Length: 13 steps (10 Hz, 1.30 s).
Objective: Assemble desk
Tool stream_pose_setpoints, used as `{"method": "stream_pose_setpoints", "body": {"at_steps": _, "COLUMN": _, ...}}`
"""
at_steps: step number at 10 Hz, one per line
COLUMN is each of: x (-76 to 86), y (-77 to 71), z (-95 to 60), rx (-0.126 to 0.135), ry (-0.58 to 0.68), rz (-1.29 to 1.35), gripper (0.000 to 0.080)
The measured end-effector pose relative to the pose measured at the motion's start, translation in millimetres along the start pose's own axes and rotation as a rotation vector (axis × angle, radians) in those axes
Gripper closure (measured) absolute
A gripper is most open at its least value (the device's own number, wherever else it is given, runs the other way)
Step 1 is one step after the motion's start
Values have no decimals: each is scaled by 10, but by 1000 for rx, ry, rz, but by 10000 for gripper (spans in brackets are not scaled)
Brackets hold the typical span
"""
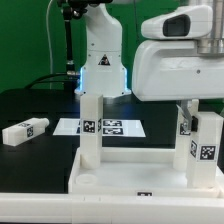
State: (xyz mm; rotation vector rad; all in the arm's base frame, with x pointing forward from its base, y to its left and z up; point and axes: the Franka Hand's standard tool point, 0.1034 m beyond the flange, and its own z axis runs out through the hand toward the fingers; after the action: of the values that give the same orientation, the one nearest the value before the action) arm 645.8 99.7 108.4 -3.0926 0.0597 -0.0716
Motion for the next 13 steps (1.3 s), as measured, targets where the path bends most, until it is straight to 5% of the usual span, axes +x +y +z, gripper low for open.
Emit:
{"method": "stream_pose_setpoints", "body": {"at_steps": 8, "x": 16, "y": 5, "z": 3, "rx": 31, "ry": 11, "rz": 916, "gripper": 509}}
{"method": "stream_pose_setpoints", "body": {"at_steps": 13, "x": 18, "y": 3, "z": 3, "rx": 46, "ry": -1, "rz": 1162, "gripper": 508}}
